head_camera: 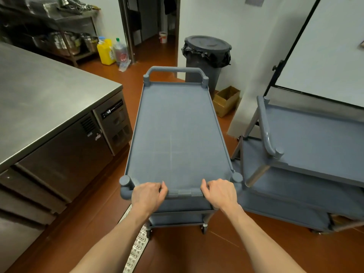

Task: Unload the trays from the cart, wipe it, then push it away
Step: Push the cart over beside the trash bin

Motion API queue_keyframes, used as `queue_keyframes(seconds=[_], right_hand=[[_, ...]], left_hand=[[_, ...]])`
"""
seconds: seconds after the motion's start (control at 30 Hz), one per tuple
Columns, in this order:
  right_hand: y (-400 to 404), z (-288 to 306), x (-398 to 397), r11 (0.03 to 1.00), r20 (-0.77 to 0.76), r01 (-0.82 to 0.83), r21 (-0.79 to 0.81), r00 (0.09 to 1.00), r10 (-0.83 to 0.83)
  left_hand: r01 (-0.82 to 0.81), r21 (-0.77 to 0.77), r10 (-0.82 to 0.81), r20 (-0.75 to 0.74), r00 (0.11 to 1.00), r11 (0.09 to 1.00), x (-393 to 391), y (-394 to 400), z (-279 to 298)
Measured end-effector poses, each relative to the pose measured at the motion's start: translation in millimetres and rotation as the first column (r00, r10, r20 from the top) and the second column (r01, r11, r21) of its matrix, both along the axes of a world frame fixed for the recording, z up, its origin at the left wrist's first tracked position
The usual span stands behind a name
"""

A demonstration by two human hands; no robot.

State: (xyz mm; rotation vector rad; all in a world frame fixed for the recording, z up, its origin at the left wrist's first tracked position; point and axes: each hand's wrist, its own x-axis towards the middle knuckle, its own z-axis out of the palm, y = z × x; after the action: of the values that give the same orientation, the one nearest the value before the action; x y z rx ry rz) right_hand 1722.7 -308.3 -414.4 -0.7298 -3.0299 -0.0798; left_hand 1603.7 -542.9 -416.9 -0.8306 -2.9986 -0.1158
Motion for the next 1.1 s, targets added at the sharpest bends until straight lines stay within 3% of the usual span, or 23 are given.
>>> queue_keyframes(seconds=[0.7, 1.1], right_hand=[[174, -3, -228, 0.994, -0.087, -0.079, 0.072, 0.992, 0.086], [250, 3, -368, 0.982, -0.037, -0.188, -0.006, 0.981, 0.188]], left_hand=[[-0.110, -0.042, 0.111, 0.025, 0.993, 0.993, -201, 161, 7], [-0.152, 0.022, 0.153, -0.030, 0.988, 0.988, -332, 234, 6]])
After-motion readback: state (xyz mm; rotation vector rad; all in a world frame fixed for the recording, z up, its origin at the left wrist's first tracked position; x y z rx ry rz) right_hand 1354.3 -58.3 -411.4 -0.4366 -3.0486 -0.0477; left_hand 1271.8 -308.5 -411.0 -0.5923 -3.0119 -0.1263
